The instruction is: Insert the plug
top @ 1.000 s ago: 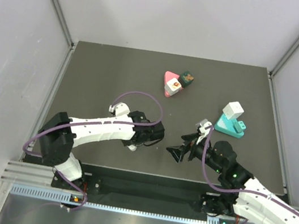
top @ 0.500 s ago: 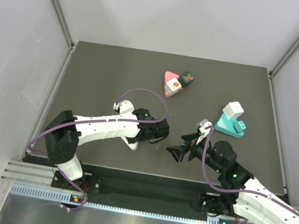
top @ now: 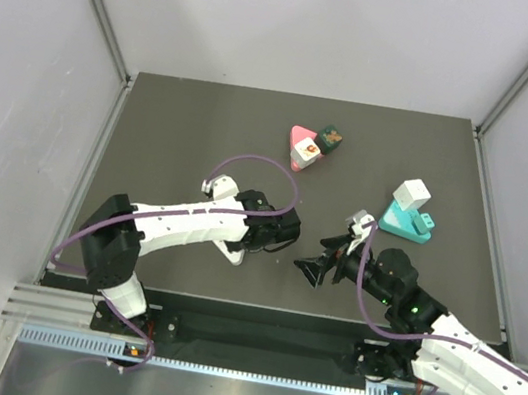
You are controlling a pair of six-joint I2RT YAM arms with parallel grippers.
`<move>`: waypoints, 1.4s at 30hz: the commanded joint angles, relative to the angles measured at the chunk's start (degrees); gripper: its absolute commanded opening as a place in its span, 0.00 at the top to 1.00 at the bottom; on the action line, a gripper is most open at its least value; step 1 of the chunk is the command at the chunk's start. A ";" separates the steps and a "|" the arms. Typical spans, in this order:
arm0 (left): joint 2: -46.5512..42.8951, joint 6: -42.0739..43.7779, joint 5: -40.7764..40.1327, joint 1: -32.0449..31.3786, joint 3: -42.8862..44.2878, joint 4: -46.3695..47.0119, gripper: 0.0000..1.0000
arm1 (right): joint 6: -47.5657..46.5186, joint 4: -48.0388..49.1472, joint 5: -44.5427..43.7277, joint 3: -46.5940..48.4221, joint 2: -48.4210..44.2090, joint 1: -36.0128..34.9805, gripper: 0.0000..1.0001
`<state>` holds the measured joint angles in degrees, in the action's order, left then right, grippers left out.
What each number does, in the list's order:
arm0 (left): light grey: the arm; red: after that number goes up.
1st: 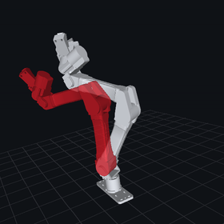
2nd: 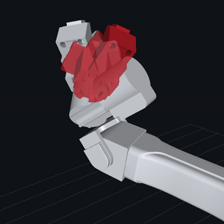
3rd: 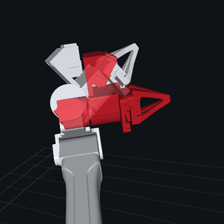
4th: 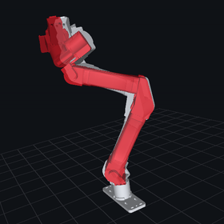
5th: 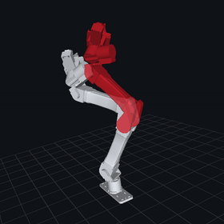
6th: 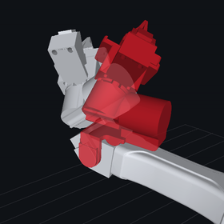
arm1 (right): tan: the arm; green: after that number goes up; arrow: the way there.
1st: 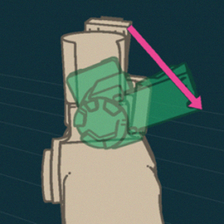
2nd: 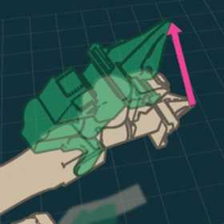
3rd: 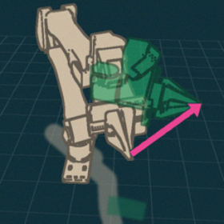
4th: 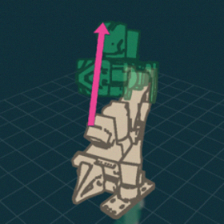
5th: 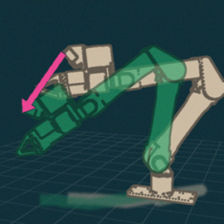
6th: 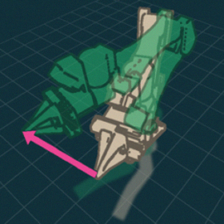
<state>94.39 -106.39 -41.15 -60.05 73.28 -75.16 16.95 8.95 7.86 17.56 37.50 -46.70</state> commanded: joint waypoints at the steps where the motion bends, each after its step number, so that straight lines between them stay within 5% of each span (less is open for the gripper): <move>1: -0.70 -0.84 -0.95 -0.07 -0.06 -6.93 1.00 | -0.43 1.16 0.58 0.10 -0.58 0.38 0.00; 26: -0.87 -1.80 0.28 -0.59 -2.44 -6.23 1.00 | -0.34 0.89 0.76 0.28 0.03 0.47 0.00; 42: 1.50 0.04 4.49 -1.03 -6.12 2.02 1.00 | -0.25 0.81 0.49 -0.25 -1.37 0.47 0.00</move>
<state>94.28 -106.72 -40.58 -60.64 69.78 -74.59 16.97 8.91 8.05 17.54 37.47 -46.70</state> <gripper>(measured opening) 0.284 0.996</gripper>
